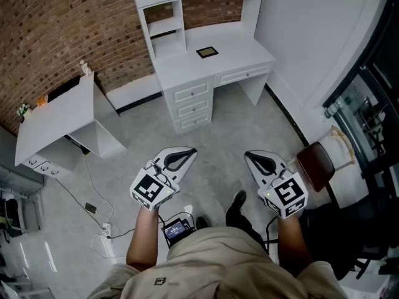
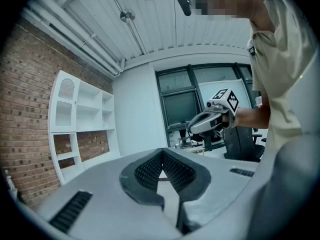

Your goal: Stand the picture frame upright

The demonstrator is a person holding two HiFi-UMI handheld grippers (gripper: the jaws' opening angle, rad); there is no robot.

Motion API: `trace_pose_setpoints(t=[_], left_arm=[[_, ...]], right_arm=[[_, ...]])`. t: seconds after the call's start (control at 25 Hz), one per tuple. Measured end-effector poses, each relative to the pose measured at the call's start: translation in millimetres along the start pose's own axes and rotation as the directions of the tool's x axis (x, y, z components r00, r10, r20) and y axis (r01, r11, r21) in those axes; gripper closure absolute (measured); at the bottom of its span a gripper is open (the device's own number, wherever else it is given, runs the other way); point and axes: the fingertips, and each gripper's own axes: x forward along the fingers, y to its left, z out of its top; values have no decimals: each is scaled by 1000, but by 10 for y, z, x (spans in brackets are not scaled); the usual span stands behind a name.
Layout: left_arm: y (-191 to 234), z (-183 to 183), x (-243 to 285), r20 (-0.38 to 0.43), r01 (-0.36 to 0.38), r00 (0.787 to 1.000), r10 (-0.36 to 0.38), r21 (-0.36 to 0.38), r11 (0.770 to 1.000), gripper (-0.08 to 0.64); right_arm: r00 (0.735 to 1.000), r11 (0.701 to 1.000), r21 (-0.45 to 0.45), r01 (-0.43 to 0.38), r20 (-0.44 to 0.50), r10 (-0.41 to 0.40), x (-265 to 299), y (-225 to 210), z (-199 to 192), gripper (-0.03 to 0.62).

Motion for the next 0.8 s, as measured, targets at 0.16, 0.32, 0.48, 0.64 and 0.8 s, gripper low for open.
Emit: trace_pose_setpoints(t=[0.16,0.32,0.48,0.64,0.8], left_arm=[[10,-28,30,1,1,1000,-1,9,1000,553],[44,-26,81,-1,-3,1000,3,3,1000,552],[101,-64,170,-9,-6,1000,6,0,1000,553],[192,-120,326,-23,-11,1000,11,-5,1000,552],[340,-156,555,-38,-18,999,17,-10,1000,552]], right_arm=[[1000,1000,1,0,0,0,24,-22,-13,589],[1000,1000,0,-4,0,4,44,-82,-15,589],[1000,1000,6,-10,1,10,113,-187,-41,589],[1000,999,25,-25,14,25,215,-356,-74,589],[999,997,68,-38,35,36,351,-630,-117,589]])
